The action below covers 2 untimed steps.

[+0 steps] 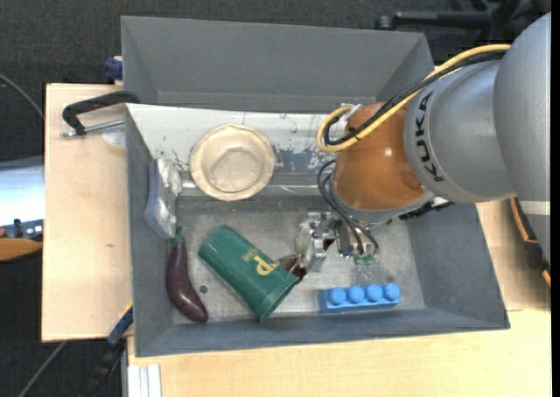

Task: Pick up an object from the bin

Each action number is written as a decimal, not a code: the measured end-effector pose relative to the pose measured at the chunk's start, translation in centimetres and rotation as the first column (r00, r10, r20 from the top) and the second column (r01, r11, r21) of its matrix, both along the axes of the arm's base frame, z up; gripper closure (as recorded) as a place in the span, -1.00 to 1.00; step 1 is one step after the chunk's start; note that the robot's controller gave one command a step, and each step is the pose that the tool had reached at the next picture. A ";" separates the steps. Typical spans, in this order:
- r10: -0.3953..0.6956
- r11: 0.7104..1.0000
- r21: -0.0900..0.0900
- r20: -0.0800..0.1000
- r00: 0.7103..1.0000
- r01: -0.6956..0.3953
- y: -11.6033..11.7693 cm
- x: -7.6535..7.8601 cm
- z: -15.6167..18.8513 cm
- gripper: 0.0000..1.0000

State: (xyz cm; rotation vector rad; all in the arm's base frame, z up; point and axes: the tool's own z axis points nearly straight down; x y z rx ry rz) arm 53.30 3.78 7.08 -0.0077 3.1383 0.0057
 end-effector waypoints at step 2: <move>-0.001 1.000 0.000 0.000 1.000 0.001 0.0 0.0 0.0 1.00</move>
Offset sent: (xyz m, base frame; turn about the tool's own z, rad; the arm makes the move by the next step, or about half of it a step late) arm 0.0000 0.0000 0.0000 0.0000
